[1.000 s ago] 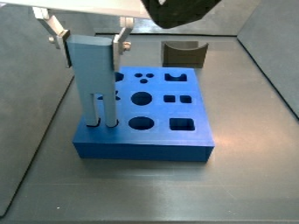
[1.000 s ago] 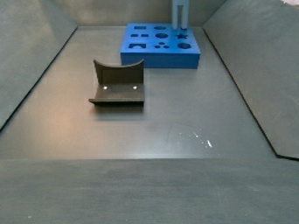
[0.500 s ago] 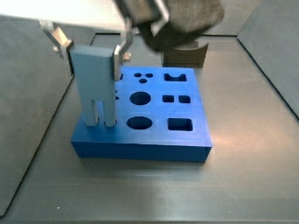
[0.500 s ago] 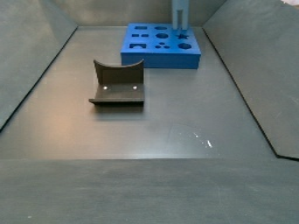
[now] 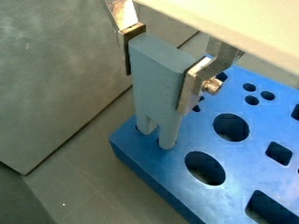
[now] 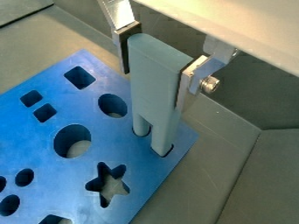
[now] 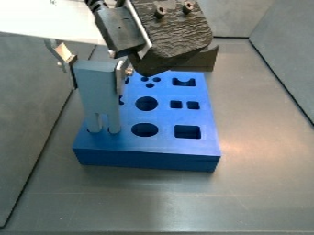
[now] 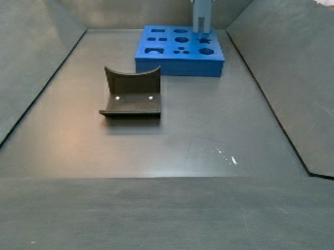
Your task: Insert the square-circle object.
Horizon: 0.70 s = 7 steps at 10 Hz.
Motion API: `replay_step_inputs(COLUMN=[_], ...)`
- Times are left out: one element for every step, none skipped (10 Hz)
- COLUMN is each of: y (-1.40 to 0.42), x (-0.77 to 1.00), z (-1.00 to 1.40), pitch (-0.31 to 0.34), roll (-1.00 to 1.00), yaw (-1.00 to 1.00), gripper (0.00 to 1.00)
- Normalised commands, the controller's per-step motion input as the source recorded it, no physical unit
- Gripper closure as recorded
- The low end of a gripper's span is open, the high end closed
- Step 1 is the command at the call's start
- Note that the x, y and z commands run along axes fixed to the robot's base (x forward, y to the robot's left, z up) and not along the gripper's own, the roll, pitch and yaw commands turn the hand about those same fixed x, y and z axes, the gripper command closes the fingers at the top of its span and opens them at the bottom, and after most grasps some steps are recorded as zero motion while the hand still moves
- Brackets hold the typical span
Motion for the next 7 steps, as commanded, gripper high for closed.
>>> replay_step_inputs(y=[0.0,0.0,0.0,0.0,0.0,0.0,0.0], x=[-0.08,0.0,0.0,0.02,0.0,0.0,0.0], z=[-0.47,-0.49,-0.35,-0.27,-0.28,-0.01,0.0], pitch=[-0.269,-0.137,-0.017,0.0,0.0,0.0,0.0], roll=[-0.15,-0.15,-0.06,0.0,0.01,-0.01,0.0], yaw=[-0.08,-0.05,-0.01,-0.01,-0.02,0.0,0.0], gripper=[1.0,1.0,1.0,1.0,1.0,1.0,1.0])
